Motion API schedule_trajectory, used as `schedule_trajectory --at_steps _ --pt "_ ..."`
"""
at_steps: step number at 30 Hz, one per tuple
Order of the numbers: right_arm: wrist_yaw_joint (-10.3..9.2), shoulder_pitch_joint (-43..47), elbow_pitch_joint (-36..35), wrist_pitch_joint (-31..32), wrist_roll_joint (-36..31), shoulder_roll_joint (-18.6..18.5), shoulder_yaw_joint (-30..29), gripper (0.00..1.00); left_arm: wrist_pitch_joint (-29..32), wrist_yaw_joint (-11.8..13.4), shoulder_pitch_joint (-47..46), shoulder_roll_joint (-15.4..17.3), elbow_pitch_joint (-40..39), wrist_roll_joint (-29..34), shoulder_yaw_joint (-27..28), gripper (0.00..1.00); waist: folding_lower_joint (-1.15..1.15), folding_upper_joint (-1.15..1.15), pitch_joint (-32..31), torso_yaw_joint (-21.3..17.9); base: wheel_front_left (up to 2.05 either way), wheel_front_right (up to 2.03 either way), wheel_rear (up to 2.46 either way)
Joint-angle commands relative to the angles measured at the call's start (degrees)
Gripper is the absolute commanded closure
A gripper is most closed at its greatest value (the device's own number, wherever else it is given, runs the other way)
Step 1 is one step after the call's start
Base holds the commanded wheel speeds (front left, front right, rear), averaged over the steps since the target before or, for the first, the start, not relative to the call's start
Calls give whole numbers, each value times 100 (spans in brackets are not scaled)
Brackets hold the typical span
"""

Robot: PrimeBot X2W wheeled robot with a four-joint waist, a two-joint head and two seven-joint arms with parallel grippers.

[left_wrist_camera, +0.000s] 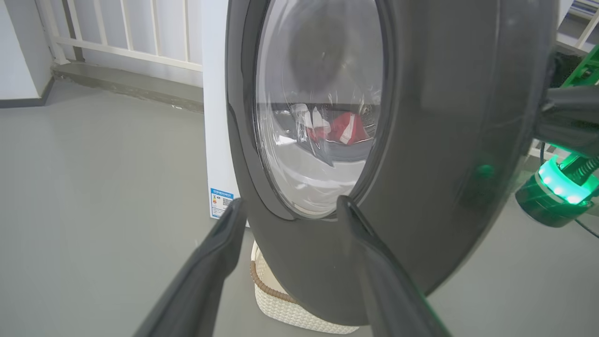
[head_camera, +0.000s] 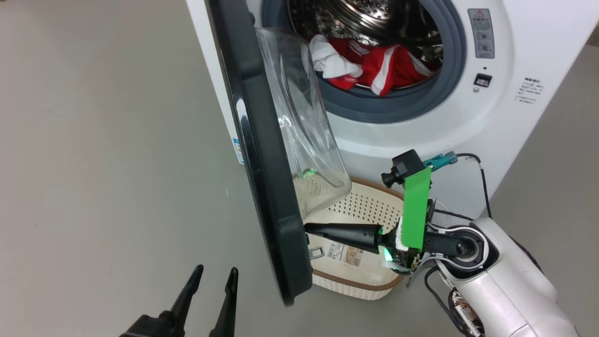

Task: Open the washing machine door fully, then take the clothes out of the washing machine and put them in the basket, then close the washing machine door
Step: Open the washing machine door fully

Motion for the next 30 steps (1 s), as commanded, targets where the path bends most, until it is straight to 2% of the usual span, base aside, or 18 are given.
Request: schedule_trajectory --at_steps 1,14,26,28,29,30 --pt "39 23 -202 9 -18 166 90 100 -52 34 -28 58 -156 89 225 0 0 0 -107 134 0 0 0" --pt "39 9 -207 -286 -50 254 298 100 -52 117 54 58 -273 73 341 0 0 0 -156 401 0 0 0" --pt "39 -96 -290 -668 -8 261 583 100 -52 107 1 58 -284 63 416 0 0 0 -74 339 0 0 0" --pt "39 -81 -265 -740 -124 261 573 84 -52 96 -29 58 -252 64 429 0 0 0 -76 279 0 0 0" --pt "39 -81 -265 -740 -124 261 573 84 -52 96 -29 58 -252 64 429 0 0 0 -76 279 0 0 0" --pt "39 -66 -253 -769 -156 261 557 74 -52 90 -40 58 -239 67 436 0 0 0 -78 255 0 0 0"
